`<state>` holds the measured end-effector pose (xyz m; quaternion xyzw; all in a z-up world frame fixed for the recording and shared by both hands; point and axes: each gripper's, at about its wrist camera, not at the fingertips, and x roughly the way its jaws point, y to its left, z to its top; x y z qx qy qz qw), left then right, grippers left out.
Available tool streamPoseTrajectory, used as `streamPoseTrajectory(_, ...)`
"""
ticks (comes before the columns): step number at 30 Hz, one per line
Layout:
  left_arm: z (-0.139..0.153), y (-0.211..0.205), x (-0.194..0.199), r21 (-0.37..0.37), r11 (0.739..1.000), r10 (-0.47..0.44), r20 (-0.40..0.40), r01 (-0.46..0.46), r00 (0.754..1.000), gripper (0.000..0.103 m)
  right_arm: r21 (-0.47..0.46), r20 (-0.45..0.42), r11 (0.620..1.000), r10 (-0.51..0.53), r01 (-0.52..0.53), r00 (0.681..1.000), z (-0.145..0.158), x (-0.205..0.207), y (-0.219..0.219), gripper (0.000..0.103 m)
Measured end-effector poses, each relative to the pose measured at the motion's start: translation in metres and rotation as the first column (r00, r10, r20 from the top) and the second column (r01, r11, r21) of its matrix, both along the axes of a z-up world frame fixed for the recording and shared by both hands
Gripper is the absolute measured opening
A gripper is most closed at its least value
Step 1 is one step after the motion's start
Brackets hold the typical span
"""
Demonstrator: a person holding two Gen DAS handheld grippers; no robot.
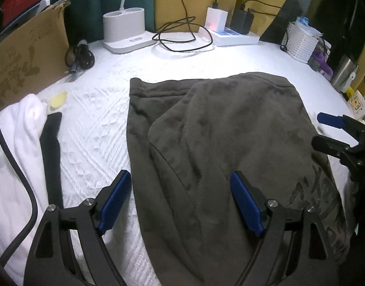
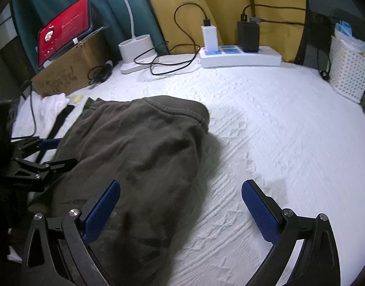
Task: Fold small clothes
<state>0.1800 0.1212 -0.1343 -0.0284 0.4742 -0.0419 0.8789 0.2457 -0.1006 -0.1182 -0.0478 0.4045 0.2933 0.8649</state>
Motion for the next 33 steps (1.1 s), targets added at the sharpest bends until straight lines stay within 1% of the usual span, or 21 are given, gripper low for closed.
streamPoseTrajectory(3, 0.000, 0.001, -0.001, -0.007, 1.000, -0.003, 0.018, 0.003, 1.000, 0.085, -0.033, 0.027, 0.999, -0.006, 0.007, 1.000, -0.003, 0.000, 0.003, 0.102)
streamPoseTrajectory(5, 0.001, 0.001, 0.000, -0.005, 1.000, 0.000, 0.021, 0.001, 1.000, 0.085, -0.021, 0.011, 1.000, 0.014, -0.014, 1.000, -0.006, 0.002, 0.005, 0.102)
streamPoseTrajectory(7, 0.002, -0.001, 0.001, -0.018, 1.000, -0.005, 0.022, 0.005, 1.000, 0.083, -0.004, -0.009, 1.000, 0.023, -0.023, 1.000, -0.009, 0.005, 0.008, 0.102)
streamPoseTrajectory(8, 0.003, -0.004, 0.002, -0.031, 0.999, -0.018, 0.023, 0.018, 1.000, 0.080, -0.001, -0.016, 1.000, 0.027, -0.027, 1.000, -0.011, 0.006, 0.009, 0.102)
streamPoseTrajectory(10, 0.004, -0.010, 0.004, -0.049, 0.997, -0.055, 0.019, 0.056, 0.998, 0.078, -0.004, -0.016, 1.000, 0.028, -0.028, 0.999, -0.012, 0.006, 0.012, 0.102)
streamPoseTrajectory(13, 0.006, -0.022, 0.008, -0.058, 0.991, -0.118, 0.012, 0.119, 0.993, 0.078, 0.005, -0.014, 0.999, 0.050, -0.050, 0.999, -0.011, 0.007, 0.017, 0.102)
streamPoseTrajectory(14, 0.006, -0.025, 0.009, -0.063, 0.989, -0.133, 0.014, 0.134, 0.991, 0.076, 0.012, -0.013, 0.998, 0.061, -0.061, 0.998, -0.011, 0.007, 0.019, 0.102)
streamPoseTrajectory(15, 0.007, -0.029, 0.010, -0.066, 0.987, -0.148, 0.015, 0.149, 0.989, 0.075, 0.016, -0.011, 0.997, 0.079, -0.078, 0.997, -0.011, 0.007, 0.022, 0.100)
streamPoseTrajectory(16, 0.006, -0.034, 0.011, -0.055, 0.985, -0.161, 0.017, 0.162, 0.987, 0.072, 0.007, -0.003, 0.996, 0.094, -0.094, 0.996, -0.011, 0.006, 0.026, 0.096)
streamPoseTrajectory(18, 0.006, -0.040, 0.012, -0.019, 0.985, -0.171, 0.026, 0.172, 0.985, 0.065, -0.024, 0.020, 0.993, 0.118, -0.118, 0.993, -0.011, 0.004, 0.036, 0.081)
streamPoseTrajectory(19, 0.006, -0.040, 0.012, -0.017, 0.985, -0.170, 0.034, 0.171, 0.985, 0.058, -0.024, 0.027, 0.992, 0.121, -0.120, 0.992, -0.011, 0.005, 0.039, 0.077)
streamPoseTrajectory(20, 0.007, -0.039, 0.012, -0.027, 0.985, -0.169, 0.038, 0.170, 0.985, 0.046, -0.025, 0.030, 0.992, 0.121, -0.120, 0.992, -0.010, 0.006, 0.041, 0.071)
streamPoseTrajectory(21, 0.007, -0.038, 0.013, -0.037, 0.985, -0.164, 0.041, 0.166, 0.986, 0.042, -0.027, 0.031, 0.992, 0.123, -0.122, 0.992, -0.010, 0.006, 0.043, 0.069)
streamPoseTrajectory(22, 0.007, -0.037, 0.014, -0.046, 0.986, -0.158, 0.044, 0.160, 0.986, 0.033, -0.032, 0.034, 0.991, 0.130, -0.129, 0.991, -0.009, 0.006, 0.046, 0.067)
streamPoseTrajectory(23, 0.007, -0.036, 0.014, -0.056, 0.986, -0.155, 0.044, 0.157, 0.987, 0.031, -0.037, 0.040, 0.991, 0.132, -0.130, 0.990, -0.009, 0.006, 0.047, 0.060)
streamPoseTrajectory(25, 0.008, -0.035, 0.014, -0.082, 0.984, -0.154, 0.043, 0.158, 0.987, 0.027, -0.040, 0.044, 0.992, 0.123, -0.121, 0.991, -0.008, 0.007, 0.046, 0.051)
streamPoseTrajectory(27, 0.010, -0.031, 0.016, -0.127, 0.981, -0.143, 0.044, 0.148, 0.989, 0.027, -0.028, 0.038, 0.993, 0.118, -0.117, 0.992, -0.008, 0.008, 0.044, 0.035)
streamPoseTrajectory(28, 0.012, -0.029, 0.015, -0.144, 0.979, -0.135, 0.049, 0.141, 0.990, 0.026, -0.020, 0.032, 0.993, 0.117, -0.116, 0.993, -0.007, 0.008, 0.043, 0.031)
streamPoseTrajectory(29, 0.015, -0.029, 0.013, -0.143, 0.980, -0.133, 0.058, 0.140, 0.989, 0.026, -0.017, 0.034, 0.993, 0.118, -0.118, 0.992, -0.006, 0.006, 0.043, 0.026)
streamPoseTrajectory(33, 0.032, -0.036, 0.002, -0.131, 0.979, -0.143, 0.114, 0.157, 0.983, 0.026, -0.021, 0.071, 0.994, 0.108, -0.106, 0.992, 0.004, -0.004, 0.043, 0.022)
